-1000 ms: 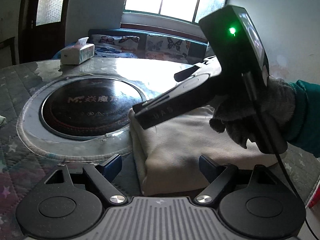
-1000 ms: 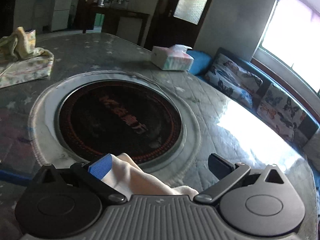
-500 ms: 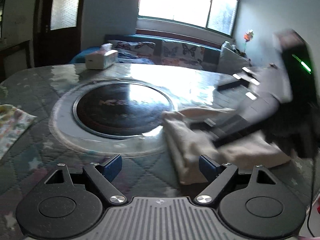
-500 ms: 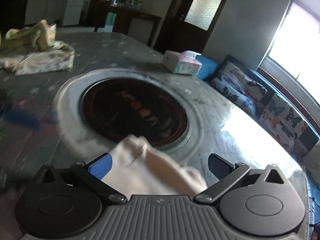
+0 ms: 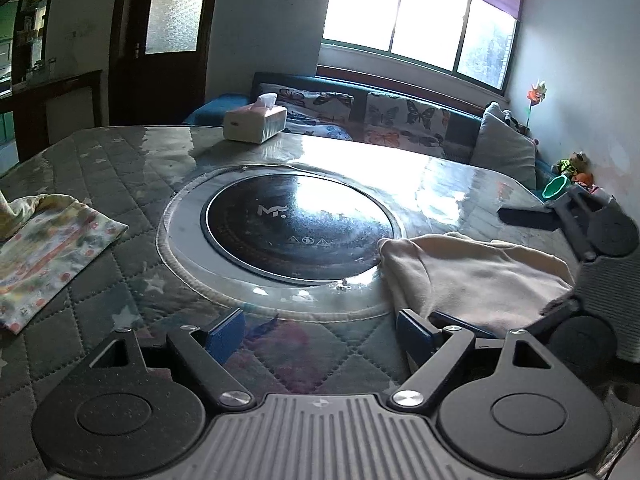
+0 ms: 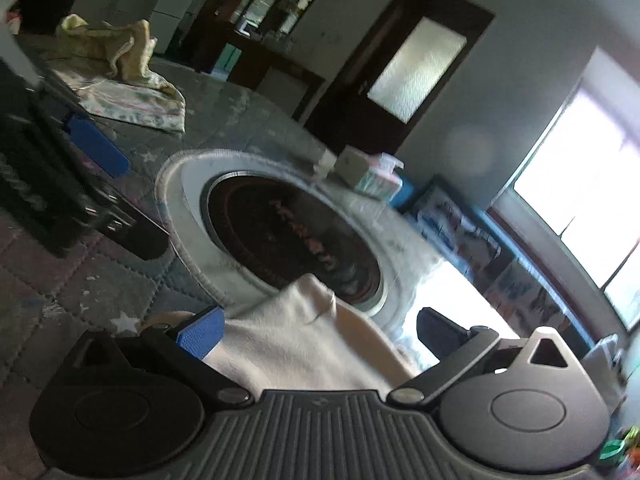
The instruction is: Fold clothes
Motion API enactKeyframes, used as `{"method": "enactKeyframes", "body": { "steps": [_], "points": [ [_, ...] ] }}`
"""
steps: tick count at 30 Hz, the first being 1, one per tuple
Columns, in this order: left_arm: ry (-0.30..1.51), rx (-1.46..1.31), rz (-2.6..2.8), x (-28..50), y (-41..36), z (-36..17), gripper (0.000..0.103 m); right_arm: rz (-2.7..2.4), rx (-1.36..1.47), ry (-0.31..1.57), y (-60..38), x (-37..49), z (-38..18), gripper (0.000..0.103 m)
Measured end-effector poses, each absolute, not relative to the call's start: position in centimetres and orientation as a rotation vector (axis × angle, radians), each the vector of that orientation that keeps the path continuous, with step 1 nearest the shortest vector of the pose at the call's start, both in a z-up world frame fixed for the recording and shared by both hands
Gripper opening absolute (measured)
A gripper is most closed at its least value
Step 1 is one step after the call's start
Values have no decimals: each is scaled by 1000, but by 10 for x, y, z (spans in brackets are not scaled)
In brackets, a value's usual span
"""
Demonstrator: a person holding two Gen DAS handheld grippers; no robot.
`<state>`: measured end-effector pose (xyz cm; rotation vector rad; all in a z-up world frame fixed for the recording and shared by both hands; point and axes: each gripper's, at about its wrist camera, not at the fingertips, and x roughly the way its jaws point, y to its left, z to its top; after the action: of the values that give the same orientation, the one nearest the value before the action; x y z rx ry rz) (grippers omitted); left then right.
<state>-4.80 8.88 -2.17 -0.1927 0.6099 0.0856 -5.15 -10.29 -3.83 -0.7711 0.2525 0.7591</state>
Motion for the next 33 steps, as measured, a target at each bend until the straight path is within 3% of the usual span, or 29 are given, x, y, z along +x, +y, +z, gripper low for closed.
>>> {"method": "enactKeyframes", "body": {
  "steps": [7,22,33],
  "points": [
    [613,-204,85,-47,87,-21,85,773,-850,198,-98,-70,-52,103],
    [635,-196,42,-34,70,-23,85,686,-754,270,-141,-66,-44,103],
    [641,-185,9,-31,62,-24,85,343,-593,352,-229,-61,-27,103]
  ]
}}
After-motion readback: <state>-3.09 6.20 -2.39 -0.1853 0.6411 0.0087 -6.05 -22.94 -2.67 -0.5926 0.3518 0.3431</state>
